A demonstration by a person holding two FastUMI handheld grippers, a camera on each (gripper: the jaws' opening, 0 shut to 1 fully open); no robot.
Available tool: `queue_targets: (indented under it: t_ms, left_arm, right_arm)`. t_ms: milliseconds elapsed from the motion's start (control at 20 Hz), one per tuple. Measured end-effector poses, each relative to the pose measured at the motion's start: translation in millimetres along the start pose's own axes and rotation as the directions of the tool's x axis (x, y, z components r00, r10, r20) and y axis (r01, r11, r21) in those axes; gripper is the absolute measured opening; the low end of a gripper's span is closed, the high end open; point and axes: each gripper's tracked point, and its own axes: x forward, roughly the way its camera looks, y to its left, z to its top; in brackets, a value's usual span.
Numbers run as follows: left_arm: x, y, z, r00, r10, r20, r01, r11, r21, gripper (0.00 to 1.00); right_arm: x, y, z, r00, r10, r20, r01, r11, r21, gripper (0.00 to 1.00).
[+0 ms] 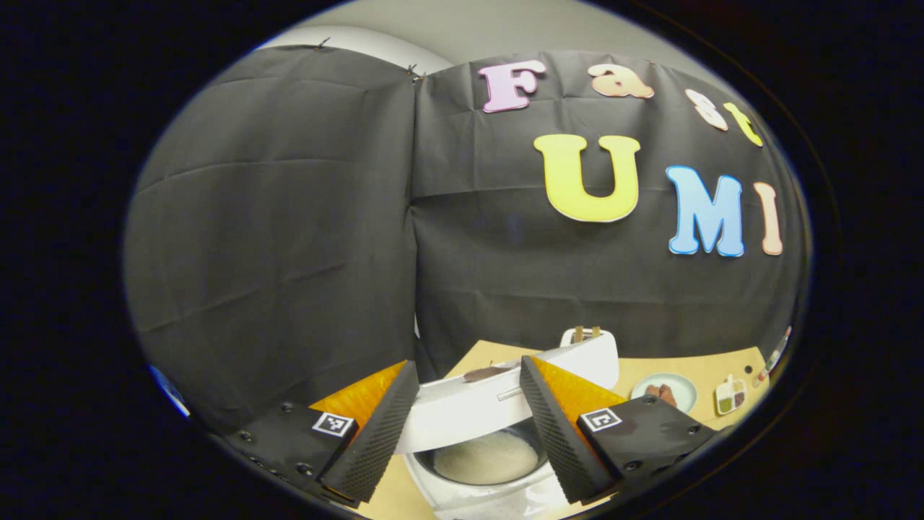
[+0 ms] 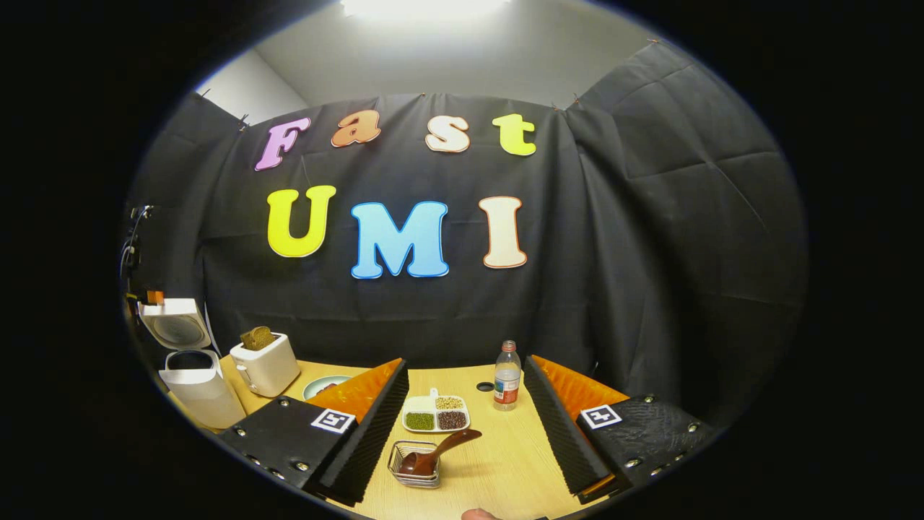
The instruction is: Close the left gripper, press the button to open the rice cooker; take a wooden spoon from the chopstick holder with the right hand, scoop a spoonful of rice and pour it into the rice cooker, then put the wooden spoon back into the chopstick holder.
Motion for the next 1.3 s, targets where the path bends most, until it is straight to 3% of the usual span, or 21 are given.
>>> queue_targets:
  t_ms: [150,200,550,700,900,950,1050,1200,1250,1300]
  left_arm:
    - [-9,-10,-30,0.999,-0.02,-0.042,0.02,1.0,-0.01,0.98]
    - [-13,-14,-39,0.998,-0.024,-0.05,0.023,1.0,-0.011,0.92]
    - [-26,-26,-89,0.997,-0.028,-0.077,0.029,1.0,0.01,0.93]
    - [-29,-35,-112,0.995,-0.026,-0.097,0.028,0.999,0.025,1.0]
    - [-29,-40,-142,0.99,-0.032,-0.137,0.039,0.998,0.05,0.96]
    - [-29,-40,-148,0.989,-0.033,-0.147,0.041,0.998,0.054,1.0]
    - [-26,-42,-157,0.985,-0.036,-0.168,0.046,0.997,0.056,0.96]
    - [-26,-42,-158,0.985,-0.05,-0.168,0.06,0.997,0.055,1.0]
    - [-23,-43,-159,0.983,-0.063,-0.175,0.072,0.996,0.044,0.96]
    - [-22,-43,-161,0.978,-0.081,-0.193,0.087,0.996,0.018,1.0]
  right_arm:
    - [6,2,5,1.0,0.021,0.012,-0.021,1.0,-0.011,0.98]
    - [8,3,5,1.0,0.027,0.014,-0.026,1.0,-0.015,0.98]
    - [12,-4,4,0.999,0.034,0.011,-0.033,0.998,-0.044,0.98]
    - [12,-8,2,1.0,0.027,0.005,-0.027,0.999,-0.042,0.98]
    - [10,-9,-4,1.0,0.026,-0.011,-0.026,0.999,-0.044,0.98]
    - [9,-8,-5,1.0,0.028,-0.013,-0.029,0.999,-0.046,0.98]
    - [8,-6,-7,0.999,0.029,-0.017,-0.03,0.998,-0.056,0.98]
    - [4,-5,-8,0.999,0.028,-0.019,-0.03,0.997,-0.066,0.98]
    - [4,-4,-10,0.999,0.029,-0.022,-0.031,0.997,-0.066,0.98]
    - [3,-3,-10,0.999,0.029,-0.023,-0.031,0.997,-0.064,0.98]
